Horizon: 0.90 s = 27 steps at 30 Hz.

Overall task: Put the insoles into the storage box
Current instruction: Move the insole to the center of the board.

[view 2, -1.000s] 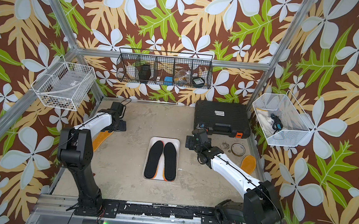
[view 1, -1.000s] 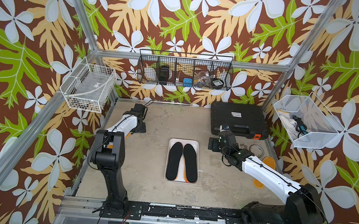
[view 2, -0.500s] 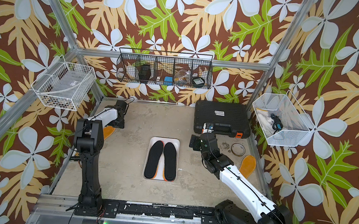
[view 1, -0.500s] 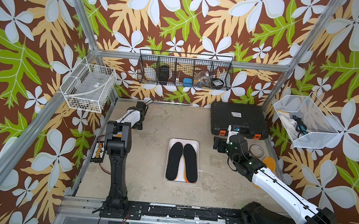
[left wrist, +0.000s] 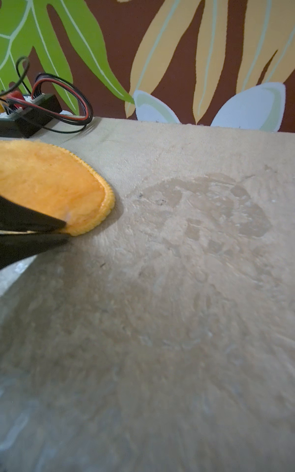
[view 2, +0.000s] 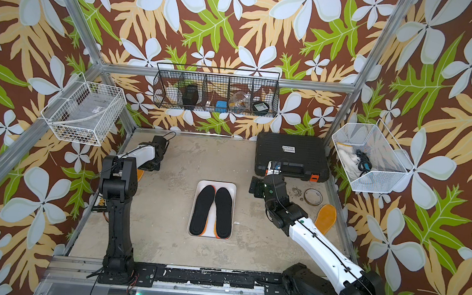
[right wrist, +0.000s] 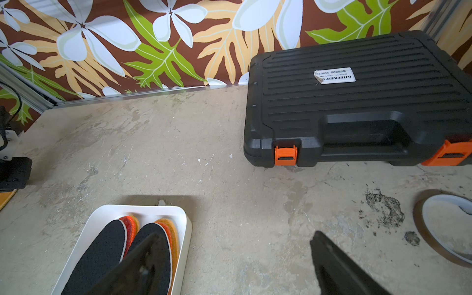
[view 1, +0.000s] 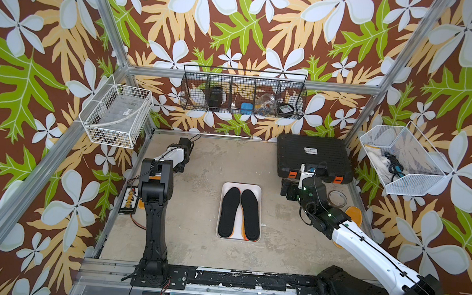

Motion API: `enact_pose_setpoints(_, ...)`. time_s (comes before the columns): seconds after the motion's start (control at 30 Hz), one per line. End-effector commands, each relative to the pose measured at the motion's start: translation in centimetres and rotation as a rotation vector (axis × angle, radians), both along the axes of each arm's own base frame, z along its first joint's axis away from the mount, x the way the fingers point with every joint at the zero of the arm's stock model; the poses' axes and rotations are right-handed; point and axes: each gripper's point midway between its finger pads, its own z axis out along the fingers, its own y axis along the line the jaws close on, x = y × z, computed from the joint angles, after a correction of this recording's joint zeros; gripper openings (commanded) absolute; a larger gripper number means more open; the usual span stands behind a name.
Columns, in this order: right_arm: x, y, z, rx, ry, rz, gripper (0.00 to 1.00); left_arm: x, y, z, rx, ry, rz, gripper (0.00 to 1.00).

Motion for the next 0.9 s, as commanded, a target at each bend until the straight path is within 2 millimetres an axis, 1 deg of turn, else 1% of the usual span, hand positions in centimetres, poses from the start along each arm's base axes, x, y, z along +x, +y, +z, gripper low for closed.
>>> enact_pose_setpoints(0.0, 0.0, -0.1, 0.4, -0.008, -0.011, 0.000, 0.92, -1.8, -0.6, -2.2, -0.091, 0.086, 0.005, 0.04)
enact_pose_setpoints(0.03, 0.1, -0.1, 0.4, -0.007, -0.011, 0.001, 0.92, -1.7, -0.5, -2.0, -0.088, 0.079, 0.008, 0.00)
enact_pose_setpoints(0.13, 0.1, 0.0, 0.2, -0.009, -0.006, 0.003, 0.92, -1.7, -0.6, -1.6, -0.101, 0.062, 0.014, 0.00)
enact_pose_setpoints(0.2, 0.1, 0.1, 0.1, -0.010, -0.002, 0.007, 0.92, -1.7, -0.9, -0.8, -0.114, 0.038, 0.028, 0.00)
enact_pose_setpoints(0.3, 0.2, 0.2, 0.0, -0.009, -0.001, 0.011, 0.92, -1.7, -2.5, 0.9, -0.152, -0.016, 0.035, 0.00)
enact_pose_setpoints(0.37, 0.2, 0.2, 0.1, -0.008, 0.001, 0.011, 0.93, -1.8, -4.5, 2.1, -0.166, -0.047, 0.015, 0.00)
enact_pose_setpoints(0.43, 0.2, 0.3, 0.1, -0.008, 0.000, 0.013, 0.93, -2.4, -6.8, 2.9, -0.184, -0.058, -0.012, 0.00)
enact_pose_setpoints(0.53, 0.2, 0.3, 0.2, -0.006, -0.001, 0.013, 0.93, -4.1, -10.4, 3.5, -0.241, -0.064, -0.031, 0.00)
enact_pose_setpoints(0.57, 0.2, 0.3, 0.3, -0.005, -0.004, 0.012, 0.93, -4.8, -11.3, 3.5, -0.259, -0.071, -0.022, 0.00)
enact_pose_setpoints(0.63, 0.2, 0.3, 0.3, -0.004, -0.005, 0.013, 0.92, -6.4, -13.9, 3.5, -0.340, -0.085, -0.015, 0.00)
enact_pose_setpoints(0.73, 0.2, 0.3, 0.3, -0.002, -0.005, 0.014, 0.93, -8.3, -17.2, 3.1, -0.420, -0.086, -0.009, 0.00)
enact_pose_setpoints(0.77, 0.2, 0.3, 0.3, -0.001, -0.006, 0.014, 0.92, -8.5, -18.3, 3.0, -0.444, -0.087, -0.007, 0.00)
enact_pose_setpoints(0.87, 0.3, 0.3, 0.2, 0.000, -0.009, 0.014, 0.92, -8.5, -23.1, 3.3, -0.563, -0.096, -0.043, 0.00)
